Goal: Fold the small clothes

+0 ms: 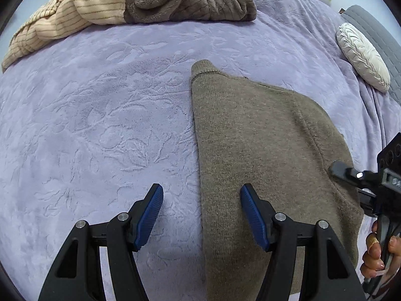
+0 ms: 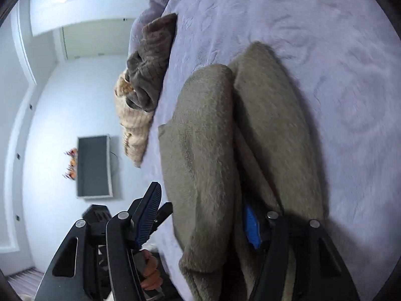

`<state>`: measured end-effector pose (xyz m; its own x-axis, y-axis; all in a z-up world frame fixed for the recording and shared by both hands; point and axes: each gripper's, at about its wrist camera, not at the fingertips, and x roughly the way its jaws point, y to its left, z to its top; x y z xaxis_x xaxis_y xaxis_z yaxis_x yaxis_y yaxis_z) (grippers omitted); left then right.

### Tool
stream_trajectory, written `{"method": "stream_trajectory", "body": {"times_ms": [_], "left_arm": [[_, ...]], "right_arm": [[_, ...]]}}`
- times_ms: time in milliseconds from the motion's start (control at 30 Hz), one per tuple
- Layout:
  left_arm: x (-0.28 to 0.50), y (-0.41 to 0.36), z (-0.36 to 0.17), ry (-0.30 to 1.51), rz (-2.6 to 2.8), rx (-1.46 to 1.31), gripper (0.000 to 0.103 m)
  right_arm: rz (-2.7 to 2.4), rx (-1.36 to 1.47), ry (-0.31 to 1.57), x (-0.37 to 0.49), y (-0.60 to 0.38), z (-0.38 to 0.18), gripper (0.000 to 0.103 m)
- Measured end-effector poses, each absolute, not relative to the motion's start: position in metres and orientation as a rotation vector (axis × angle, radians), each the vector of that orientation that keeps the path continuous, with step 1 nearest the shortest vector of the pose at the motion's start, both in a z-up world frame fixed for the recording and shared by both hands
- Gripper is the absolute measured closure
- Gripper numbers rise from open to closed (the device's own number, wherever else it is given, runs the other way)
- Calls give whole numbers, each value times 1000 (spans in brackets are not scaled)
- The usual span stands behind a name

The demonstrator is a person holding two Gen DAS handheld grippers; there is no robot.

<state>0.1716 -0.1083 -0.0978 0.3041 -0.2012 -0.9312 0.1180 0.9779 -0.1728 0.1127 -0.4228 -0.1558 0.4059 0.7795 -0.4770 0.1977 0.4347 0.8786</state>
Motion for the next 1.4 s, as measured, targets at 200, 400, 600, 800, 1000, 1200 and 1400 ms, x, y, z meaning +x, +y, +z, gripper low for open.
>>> {"method": "stream_trajectory", "body": {"times_ms": [200, 400, 600, 800, 1000, 1200, 1400], "left_arm": [[164, -124, -80, 1182, -229, 7, 37], [157, -156, -98, 1182, -269, 61, 22], [153, -158, -102, 1192, -284, 58, 22], [144, -149, -89, 1189, -273, 110, 22], [123, -139, -84, 1211, -286, 109, 22], [106, -138, -97, 1261, -271, 96, 22], [103, -136, -103, 1273, -264, 76, 17]], "right_arm": [[437, 648, 1067, 127, -394, -95, 89], [317, 631, 1044, 124, -413, -97, 89], [261, 818, 1110, 129, -449, -162, 80], [169, 727, 1132, 116, -454, -144, 78], [211, 719, 1070, 78, -452, -96, 80], [375, 654, 1104, 53, -404, -80, 80], [284, 456, 1241, 51, -381, -116, 82]]}}
